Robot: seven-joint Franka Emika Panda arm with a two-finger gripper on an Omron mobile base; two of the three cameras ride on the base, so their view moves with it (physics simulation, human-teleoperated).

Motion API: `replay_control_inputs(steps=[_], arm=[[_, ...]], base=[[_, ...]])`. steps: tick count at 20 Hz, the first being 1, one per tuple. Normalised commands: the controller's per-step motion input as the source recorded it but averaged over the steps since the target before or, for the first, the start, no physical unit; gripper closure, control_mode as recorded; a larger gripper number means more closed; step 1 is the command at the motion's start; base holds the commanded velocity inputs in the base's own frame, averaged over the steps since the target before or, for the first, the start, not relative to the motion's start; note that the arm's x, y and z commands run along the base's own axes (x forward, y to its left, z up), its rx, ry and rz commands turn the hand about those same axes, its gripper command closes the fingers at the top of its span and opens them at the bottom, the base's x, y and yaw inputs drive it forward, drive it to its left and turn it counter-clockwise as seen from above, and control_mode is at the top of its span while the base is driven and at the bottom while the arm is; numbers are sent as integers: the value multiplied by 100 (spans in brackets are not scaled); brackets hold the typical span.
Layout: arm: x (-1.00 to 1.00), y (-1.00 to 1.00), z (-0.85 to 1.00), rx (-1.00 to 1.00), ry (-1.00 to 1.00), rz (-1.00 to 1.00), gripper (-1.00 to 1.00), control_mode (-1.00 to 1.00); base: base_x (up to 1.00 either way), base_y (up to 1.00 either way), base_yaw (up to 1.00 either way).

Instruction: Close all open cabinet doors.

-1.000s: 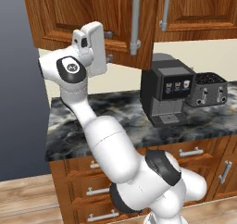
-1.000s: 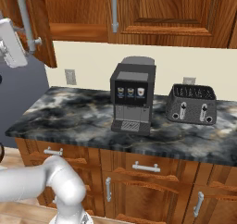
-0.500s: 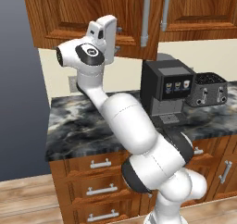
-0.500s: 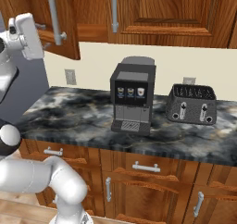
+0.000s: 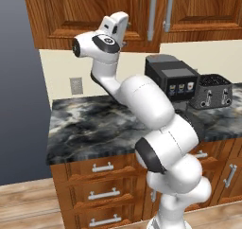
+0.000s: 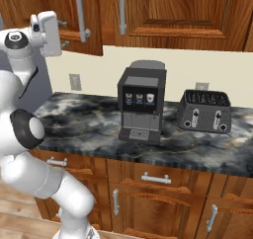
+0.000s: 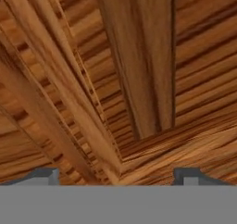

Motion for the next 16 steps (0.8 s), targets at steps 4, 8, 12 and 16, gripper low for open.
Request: replay_control_inputs(steps=[4, 8, 12, 16], arm=[[70, -44, 8, 10, -5, 9, -100, -100], [71, -43, 8, 10, -5, 10, -100, -100], [72, -42, 7, 10, -5, 10, -100, -100], [71, -38, 2, 10, -4, 10, -100, -100]], base=[[0, 0, 0], [0, 0, 0], [0, 0, 0], [0, 0, 0]])
